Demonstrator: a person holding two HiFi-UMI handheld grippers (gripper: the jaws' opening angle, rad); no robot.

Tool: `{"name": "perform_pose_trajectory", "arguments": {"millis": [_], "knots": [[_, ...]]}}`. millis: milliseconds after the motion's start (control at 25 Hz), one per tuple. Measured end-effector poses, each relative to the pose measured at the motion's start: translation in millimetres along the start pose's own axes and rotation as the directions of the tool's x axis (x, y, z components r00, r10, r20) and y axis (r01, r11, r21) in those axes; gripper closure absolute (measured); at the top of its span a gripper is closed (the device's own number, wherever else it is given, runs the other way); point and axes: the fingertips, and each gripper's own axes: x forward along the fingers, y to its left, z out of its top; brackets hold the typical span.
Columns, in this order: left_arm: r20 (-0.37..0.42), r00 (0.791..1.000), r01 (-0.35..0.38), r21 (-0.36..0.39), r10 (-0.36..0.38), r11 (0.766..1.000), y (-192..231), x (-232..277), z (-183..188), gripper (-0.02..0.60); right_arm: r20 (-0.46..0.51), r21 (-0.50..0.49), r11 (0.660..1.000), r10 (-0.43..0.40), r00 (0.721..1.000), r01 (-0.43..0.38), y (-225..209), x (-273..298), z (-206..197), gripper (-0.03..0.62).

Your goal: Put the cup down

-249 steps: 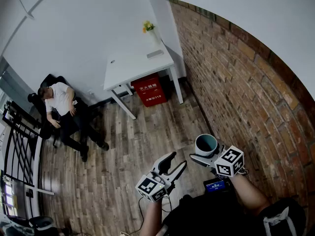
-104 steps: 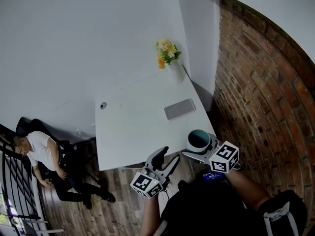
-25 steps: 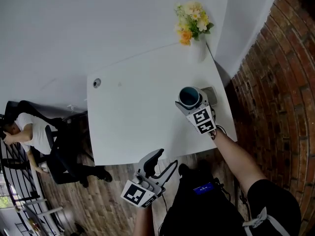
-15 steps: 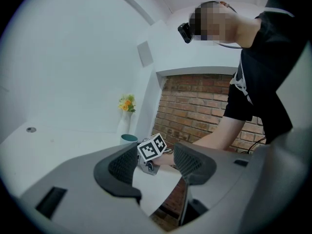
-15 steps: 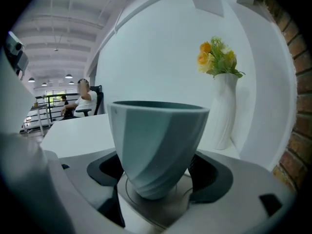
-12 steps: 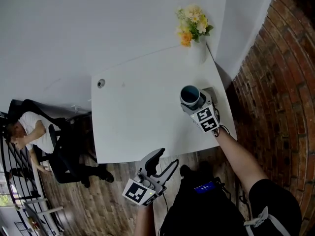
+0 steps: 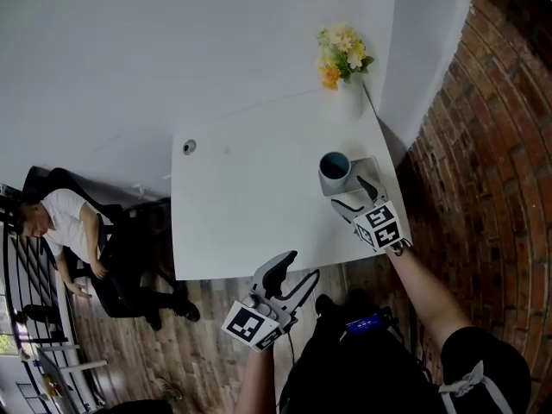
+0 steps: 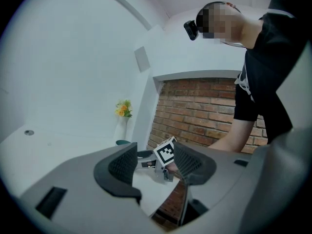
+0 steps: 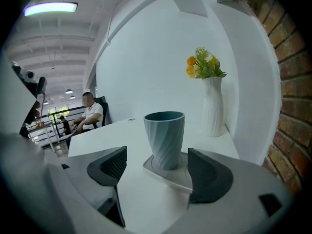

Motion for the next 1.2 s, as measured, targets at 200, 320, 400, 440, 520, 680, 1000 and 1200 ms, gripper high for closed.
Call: {"name": "perform_pose_trajectory", "arguments": {"millis": [200, 320, 400, 440, 520, 680, 1000, 1200], "knots": [[0.014, 1.000, 0.011, 0.004, -0.011, 1.000, -9.9, -1.0, 3.9, 0.342, 0.042, 0.090, 0.994, 0.053, 0.998, -0.057, 15.9, -41.5, 9.8, 0.210], [0.029, 0.999, 0.019, 0.013, -0.020, 1.000, -16.6, -2.1, 7.4, 0.342, 0.097, 0.129, 0.986, 0.096, 0.991, -0.108, 29.4, -69.6, 23.9, 0.210], [0.039, 0.999, 0.025, 0.018, -0.025, 1.000, -21.2, -3.6, 8.9, 0.344, 0.132, 0.136, 0.980, 0.128, 0.983, -0.146, 41.2, -89.4, 34.4, 0.212], [0.045, 0.999, 0.028, 0.019, -0.029, 0.999, -23.7, -4.1, 9.9, 0.343, 0.148, 0.134, 0.978, 0.140, 0.979, -0.160, 47.1, -99.5, 40.0, 0.212], [0.054, 0.998, 0.037, 0.021, -0.038, 0.999, -28.6, -4.1, 12.1, 0.344, 0.183, 0.122, 0.976, 0.157, 0.971, -0.180, 57.4, -119.8, 52.8, 0.222], [0.062, 0.997, 0.053, 0.028, -0.055, 0.998, -40.6, -7.4, 13.2, 0.342, 0.250, 0.128, 0.970, 0.171, 0.953, -0.208, 74.5, -161.9, 72.6, 0.249], [0.070, 0.994, 0.082, 0.025, -0.083, 0.996, -63.4, -12.3, 10.8, 0.344, 0.280, 0.138, 0.949, 0.236, 0.931, -0.283, 118.4, -219.2, 83.0, 0.263], [0.076, 0.991, 0.106, 0.023, -0.107, 0.994, -77.5, -9.1, 7.7, 0.344, 0.263, 0.147, 0.941, 0.261, 0.929, -0.306, 139.4, -235.4, 71.0, 0.271]]}}
